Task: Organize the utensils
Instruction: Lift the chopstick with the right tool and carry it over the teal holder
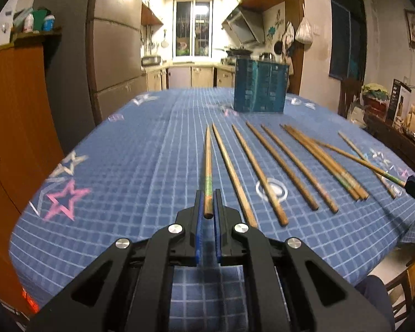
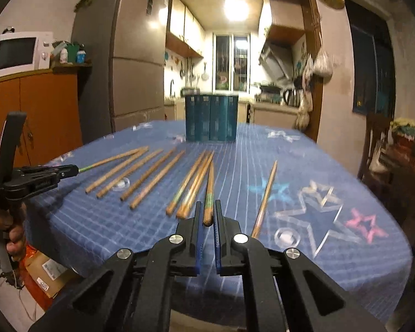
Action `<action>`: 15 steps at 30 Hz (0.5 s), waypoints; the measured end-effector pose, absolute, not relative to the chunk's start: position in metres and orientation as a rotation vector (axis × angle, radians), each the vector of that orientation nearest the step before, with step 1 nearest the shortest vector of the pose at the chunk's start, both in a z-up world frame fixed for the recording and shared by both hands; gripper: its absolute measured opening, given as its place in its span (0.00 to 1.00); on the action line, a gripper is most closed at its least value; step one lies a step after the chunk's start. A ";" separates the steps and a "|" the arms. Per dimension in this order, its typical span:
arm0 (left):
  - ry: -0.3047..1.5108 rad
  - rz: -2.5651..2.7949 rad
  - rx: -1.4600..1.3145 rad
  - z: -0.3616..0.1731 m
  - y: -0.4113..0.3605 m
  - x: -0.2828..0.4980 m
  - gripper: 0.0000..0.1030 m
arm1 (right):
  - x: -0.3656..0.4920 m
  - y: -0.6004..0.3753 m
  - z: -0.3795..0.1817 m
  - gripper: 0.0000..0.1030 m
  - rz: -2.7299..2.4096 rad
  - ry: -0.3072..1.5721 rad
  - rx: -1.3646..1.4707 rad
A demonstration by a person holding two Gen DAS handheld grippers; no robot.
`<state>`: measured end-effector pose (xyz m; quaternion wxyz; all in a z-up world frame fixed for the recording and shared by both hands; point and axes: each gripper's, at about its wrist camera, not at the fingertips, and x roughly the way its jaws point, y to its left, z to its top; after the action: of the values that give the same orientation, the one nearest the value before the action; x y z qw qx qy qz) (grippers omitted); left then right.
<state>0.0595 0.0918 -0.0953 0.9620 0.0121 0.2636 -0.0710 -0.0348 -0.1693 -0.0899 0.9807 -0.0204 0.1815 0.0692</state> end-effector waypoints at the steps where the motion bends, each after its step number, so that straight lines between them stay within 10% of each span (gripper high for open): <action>1: 0.517 -0.141 0.021 -0.089 0.093 0.057 0.05 | -0.038 -0.171 -0.081 0.08 0.139 0.341 -0.048; 15: 0.334 -0.176 0.015 0.000 0.089 0.059 0.05 | -0.022 -0.199 0.010 0.08 0.193 0.181 -0.065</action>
<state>0.0592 0.0890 -0.0002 0.9822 0.0077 0.1658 -0.0875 -0.0221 -0.1985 0.0105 0.9907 -0.0325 0.0901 0.0961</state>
